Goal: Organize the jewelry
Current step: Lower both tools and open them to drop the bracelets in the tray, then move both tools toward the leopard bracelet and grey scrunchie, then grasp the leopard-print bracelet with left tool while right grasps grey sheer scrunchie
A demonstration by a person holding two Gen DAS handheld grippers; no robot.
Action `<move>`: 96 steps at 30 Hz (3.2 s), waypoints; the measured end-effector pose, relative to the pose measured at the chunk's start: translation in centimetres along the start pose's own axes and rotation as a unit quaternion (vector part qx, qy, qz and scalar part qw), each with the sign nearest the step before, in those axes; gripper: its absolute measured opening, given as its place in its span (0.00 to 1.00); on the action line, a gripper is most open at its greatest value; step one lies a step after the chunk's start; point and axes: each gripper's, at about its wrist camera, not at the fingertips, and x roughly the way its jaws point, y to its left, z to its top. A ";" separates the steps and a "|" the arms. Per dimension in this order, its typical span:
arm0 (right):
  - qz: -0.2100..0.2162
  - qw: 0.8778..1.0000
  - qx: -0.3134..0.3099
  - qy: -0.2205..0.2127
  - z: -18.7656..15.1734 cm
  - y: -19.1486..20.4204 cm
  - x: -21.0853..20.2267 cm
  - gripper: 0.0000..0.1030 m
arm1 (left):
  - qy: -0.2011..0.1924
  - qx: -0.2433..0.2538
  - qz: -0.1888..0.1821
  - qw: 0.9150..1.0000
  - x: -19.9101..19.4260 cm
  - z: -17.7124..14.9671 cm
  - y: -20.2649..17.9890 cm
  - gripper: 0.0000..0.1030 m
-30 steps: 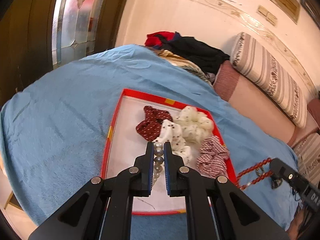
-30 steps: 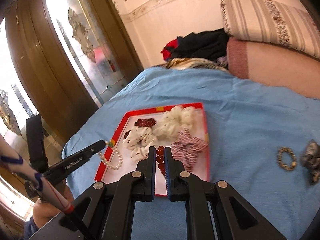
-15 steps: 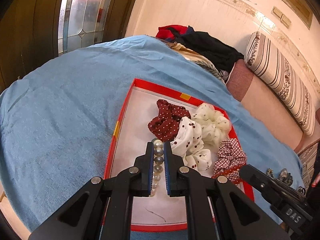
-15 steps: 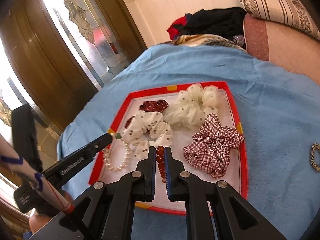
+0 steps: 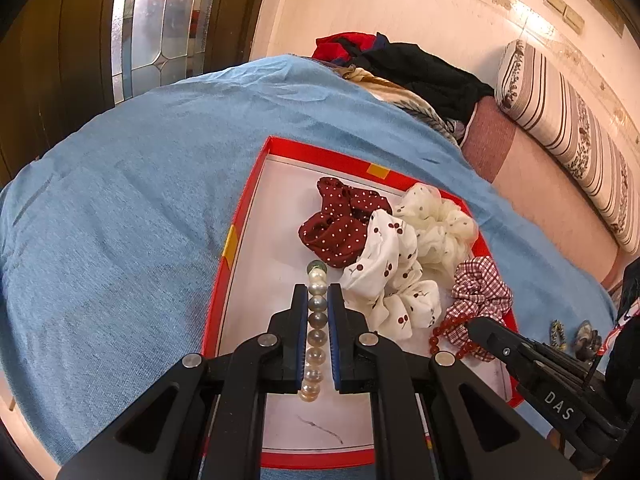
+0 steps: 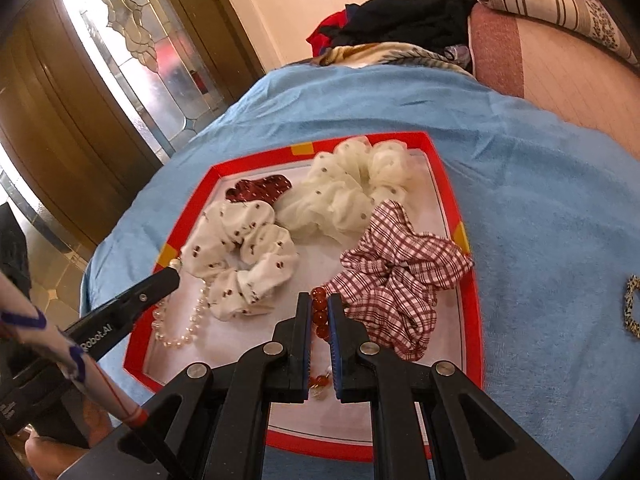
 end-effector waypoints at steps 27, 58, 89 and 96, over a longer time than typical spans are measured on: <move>-0.012 1.000 -0.007 -0.027 -0.8 -0.3 -4.5 0.09 | -0.084 0.048 0.039 0.995 -3.5 -1.0 -3.2 0.09; -0.143 0.974 0.147 -0.098 -11.7 -20.7 -20.9 0.21 | -0.062 0.259 -0.057 0.962 -2.8 -13.8 -25.6 0.30; -0.226 0.958 0.165 -0.069 -10.3 -24.3 -18.3 0.36 | 0.026 0.276 -0.085 0.957 3.1 -12.9 -27.6 0.32; -0.212 0.953 0.193 -0.102 -9.1 -25.8 -20.6 0.45 | 0.029 0.267 -0.108 0.957 4.0 -10.4 -29.7 0.39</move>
